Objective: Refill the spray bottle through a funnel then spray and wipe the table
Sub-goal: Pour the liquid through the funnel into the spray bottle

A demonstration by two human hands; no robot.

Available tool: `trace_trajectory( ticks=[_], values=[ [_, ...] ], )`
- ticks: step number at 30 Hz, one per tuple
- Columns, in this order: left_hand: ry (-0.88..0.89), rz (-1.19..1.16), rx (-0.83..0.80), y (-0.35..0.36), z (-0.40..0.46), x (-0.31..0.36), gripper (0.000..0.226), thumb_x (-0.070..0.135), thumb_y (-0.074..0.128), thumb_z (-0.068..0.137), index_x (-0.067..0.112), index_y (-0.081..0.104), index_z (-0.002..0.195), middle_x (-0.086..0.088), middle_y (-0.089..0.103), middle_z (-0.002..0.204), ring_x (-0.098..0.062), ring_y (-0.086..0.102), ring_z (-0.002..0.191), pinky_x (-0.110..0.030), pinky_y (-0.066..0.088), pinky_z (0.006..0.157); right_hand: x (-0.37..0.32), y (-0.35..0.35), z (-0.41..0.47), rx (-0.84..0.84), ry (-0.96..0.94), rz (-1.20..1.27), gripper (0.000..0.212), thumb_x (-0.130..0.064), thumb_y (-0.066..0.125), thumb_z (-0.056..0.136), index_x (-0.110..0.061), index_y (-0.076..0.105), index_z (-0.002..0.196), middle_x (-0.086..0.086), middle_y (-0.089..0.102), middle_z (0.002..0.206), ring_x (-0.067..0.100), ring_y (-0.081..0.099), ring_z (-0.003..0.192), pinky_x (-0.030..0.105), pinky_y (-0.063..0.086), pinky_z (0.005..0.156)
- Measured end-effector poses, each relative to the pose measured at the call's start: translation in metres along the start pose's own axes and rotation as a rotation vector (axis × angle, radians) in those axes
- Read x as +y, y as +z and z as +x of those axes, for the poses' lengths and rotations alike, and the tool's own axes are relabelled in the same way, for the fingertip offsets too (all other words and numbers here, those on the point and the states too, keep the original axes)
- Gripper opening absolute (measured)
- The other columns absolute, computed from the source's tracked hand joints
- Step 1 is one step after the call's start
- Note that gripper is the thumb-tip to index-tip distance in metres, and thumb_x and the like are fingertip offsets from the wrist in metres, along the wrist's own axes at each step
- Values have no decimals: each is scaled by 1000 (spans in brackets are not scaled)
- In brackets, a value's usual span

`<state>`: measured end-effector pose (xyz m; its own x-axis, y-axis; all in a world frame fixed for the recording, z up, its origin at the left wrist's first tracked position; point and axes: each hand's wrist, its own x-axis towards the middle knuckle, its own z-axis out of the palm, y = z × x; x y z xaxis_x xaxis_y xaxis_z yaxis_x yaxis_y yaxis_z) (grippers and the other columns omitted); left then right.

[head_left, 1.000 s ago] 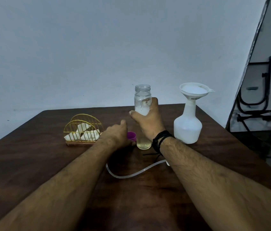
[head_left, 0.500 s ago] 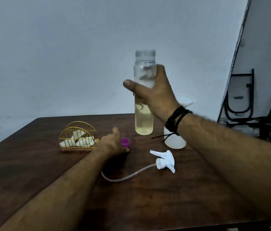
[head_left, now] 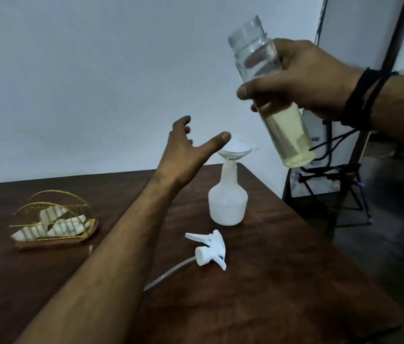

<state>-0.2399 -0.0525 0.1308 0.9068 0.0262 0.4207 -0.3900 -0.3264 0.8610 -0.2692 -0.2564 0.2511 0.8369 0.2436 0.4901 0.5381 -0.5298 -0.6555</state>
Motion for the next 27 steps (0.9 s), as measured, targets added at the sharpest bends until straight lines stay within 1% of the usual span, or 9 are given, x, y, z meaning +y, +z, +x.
trace_trajectory(
  ticks=[3,6,8,10,13,14,17,20,27],
  values=[
    [-25,-111,-73,25,7,-5,108,64,78,74,32,18,158,3,32,160,-15,40,141,-31,41,102,24,-14,4,-68,105,-83,50,-16,87,79,-14,64,123,14,77,109,35,79,92,61,61,91],
    [-21,-124,-118,38,9,-13,114,61,81,72,34,14,159,5,29,161,-15,38,143,-19,46,87,46,-19,7,-134,221,-135,42,-7,86,79,-12,67,116,20,77,104,40,78,90,61,61,90],
    [5,-90,-123,41,11,-17,117,62,82,70,34,13,160,4,28,162,-14,36,145,-25,46,98,57,-18,7,-201,285,-219,36,-4,84,80,-11,67,111,22,77,100,34,80,82,49,66,77],
    [16,-45,-135,41,15,-21,119,64,83,68,34,12,160,2,27,164,-15,35,146,-35,42,110,65,-14,11,-264,336,-310,29,-3,82,81,-8,68,106,22,78,94,22,77,68,31,61,57],
    [26,-30,-141,38,17,-18,119,62,82,69,32,12,160,1,29,163,-16,39,144,-18,50,85,68,-13,17,-294,376,-361,22,0,76,84,-1,69,105,14,78,78,18,74,61,27,59,52],
    [23,-26,-145,38,18,-18,118,63,82,70,31,12,160,1,30,162,-17,41,143,-19,51,86,69,-11,19,-302,386,-372,19,1,74,86,0,70,104,9,77,73,17,73,60,27,59,51],
    [21,5,-141,41,18,-21,115,63,81,71,27,16,160,0,36,160,-18,45,141,-39,43,112,69,-6,24,-331,406,-411,8,0,73,87,-4,70,93,3,75,67,16,73,58,25,56,47],
    [16,20,-126,43,18,-21,105,58,80,76,25,22,158,-1,41,156,-18,47,138,-37,42,113,66,-3,26,-351,428,-427,8,-1,73,85,-7,69,88,5,77,72,23,74,66,29,59,51],
    [1,-6,-104,39,17,-17,94,53,81,77,24,32,152,0,49,147,-17,53,129,-37,46,109,55,-1,25,-399,460,-464,16,-5,72,86,2,68,99,9,79,82,33,75,79,57,59,88]
  ],
)
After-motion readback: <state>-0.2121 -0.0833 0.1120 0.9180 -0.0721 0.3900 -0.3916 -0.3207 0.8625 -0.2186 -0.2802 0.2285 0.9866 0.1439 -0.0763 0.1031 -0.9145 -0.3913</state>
